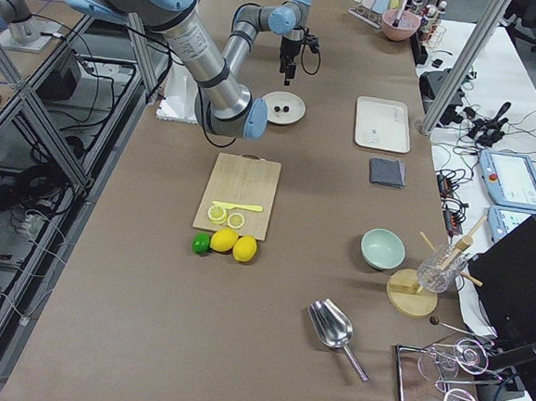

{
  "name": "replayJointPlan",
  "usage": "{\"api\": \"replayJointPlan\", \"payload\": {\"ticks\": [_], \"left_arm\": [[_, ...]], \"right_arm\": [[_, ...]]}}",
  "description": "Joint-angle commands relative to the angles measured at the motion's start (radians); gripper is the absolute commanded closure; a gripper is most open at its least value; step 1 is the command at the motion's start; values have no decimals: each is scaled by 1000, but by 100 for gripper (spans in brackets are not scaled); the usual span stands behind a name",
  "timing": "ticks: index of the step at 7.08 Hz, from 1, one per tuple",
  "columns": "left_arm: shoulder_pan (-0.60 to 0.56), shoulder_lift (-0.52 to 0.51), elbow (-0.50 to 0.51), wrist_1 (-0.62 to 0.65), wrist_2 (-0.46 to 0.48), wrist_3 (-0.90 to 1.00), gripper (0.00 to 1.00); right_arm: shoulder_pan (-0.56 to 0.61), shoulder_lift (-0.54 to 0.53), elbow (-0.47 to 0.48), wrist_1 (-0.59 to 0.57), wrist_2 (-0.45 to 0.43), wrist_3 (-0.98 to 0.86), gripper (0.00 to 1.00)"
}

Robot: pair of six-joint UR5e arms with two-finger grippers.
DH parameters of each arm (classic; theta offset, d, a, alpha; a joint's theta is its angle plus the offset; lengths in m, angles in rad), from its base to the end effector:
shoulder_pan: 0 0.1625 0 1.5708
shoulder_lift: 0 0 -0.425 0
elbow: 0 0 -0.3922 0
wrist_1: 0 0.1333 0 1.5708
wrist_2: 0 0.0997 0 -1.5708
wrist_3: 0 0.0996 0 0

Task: Place red cherry on plate
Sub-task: 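Lower the cherries into the white bowl and open the right gripper, then raise the right gripper and withdraw it from the bowl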

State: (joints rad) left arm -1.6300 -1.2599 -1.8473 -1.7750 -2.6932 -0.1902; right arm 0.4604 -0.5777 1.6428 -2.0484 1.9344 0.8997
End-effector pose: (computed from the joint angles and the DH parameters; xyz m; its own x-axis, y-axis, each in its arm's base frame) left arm -0.0652 -0.3643 0.6063 0.4228 -0.0619 -0.9041 0.1408 0.9900 -0.0020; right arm -0.5662 -0.3901 0.0737 0.7324 -0.2855 0.6181 0.2768 0.9543 0.1129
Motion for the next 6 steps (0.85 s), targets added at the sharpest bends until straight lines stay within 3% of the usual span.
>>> {"api": "replayJointPlan", "payload": {"ticks": [1, 2, 3, 5, 6], "left_arm": [[5, -2, 5, 0, -1, 0, 2], [7, -18, 13, 0, -2, 0, 2], [15, -35, 26, 0, -1, 0, 2], [74, -91, 68, 2, 1, -2, 2], [123, -151, 142, 0, 12, 15, 2]], "right_arm": [[84, -163, 212, -100, 46, -65, 0], [177, -330, 333, -102, 63, -202, 0], [313, -432, 357, -104, 105, -348, 0], [504, -577, 356, -163, 121, -634, 0], [624, -605, 298, -177, 139, -744, 0]]}}
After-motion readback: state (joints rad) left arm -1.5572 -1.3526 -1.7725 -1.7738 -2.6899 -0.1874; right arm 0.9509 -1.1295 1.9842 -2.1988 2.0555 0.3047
